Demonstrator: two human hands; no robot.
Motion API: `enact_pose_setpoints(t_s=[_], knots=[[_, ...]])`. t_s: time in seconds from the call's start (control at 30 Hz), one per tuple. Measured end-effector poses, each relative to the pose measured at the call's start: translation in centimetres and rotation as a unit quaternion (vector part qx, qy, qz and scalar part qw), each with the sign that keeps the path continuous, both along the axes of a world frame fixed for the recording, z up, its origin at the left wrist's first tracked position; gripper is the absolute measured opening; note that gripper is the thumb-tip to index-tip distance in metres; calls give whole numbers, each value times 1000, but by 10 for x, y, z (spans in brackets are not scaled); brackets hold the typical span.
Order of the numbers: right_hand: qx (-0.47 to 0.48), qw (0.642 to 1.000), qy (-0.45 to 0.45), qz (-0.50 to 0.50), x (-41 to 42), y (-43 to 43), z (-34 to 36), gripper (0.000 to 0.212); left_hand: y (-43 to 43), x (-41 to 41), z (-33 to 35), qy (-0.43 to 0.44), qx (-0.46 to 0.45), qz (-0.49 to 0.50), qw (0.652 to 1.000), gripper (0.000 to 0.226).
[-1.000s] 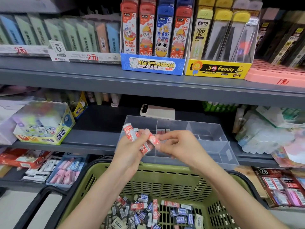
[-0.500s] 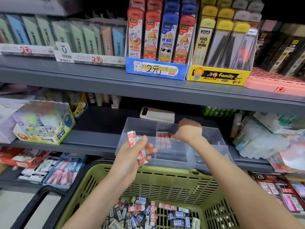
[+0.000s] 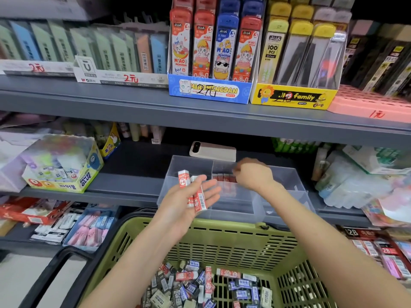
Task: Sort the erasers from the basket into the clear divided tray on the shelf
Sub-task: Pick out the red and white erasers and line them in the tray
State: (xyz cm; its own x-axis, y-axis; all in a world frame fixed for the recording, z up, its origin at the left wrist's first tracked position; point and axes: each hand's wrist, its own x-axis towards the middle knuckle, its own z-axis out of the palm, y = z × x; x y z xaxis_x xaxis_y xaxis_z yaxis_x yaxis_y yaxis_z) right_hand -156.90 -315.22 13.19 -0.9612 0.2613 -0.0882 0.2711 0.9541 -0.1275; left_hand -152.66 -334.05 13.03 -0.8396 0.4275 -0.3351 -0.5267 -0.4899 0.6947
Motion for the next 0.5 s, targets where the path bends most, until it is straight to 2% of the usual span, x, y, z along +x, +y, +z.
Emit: enact_pose_setpoints(t_s=[0.07,0.1,0.17,0.23,0.3,0.43,0.5], knots=[[-120,985,119,27,18,-9,8,35,-1,1,3,7,3,-23,1000,35],[-225,964,132,52,28,-15,14,40,-1,1,5,21,-5,-43,999,37],[-393,909,82,107,48,-26,26,41,-2,3,7,67,-55,-86,993,38],[-440,886,36,138,61,-32,29,28,1,5,8,100,-95,-106,985,39],[-481,866,38,134,66,-32,28,18,4,5,9,115,-109,-112,981,45],[-641,763,44,73,64,-15,28,11,9,3,13,170,-154,-154,961,46],[-691,716,99,10,56,2,32,2,11,3,13,180,-199,-128,955,38]])
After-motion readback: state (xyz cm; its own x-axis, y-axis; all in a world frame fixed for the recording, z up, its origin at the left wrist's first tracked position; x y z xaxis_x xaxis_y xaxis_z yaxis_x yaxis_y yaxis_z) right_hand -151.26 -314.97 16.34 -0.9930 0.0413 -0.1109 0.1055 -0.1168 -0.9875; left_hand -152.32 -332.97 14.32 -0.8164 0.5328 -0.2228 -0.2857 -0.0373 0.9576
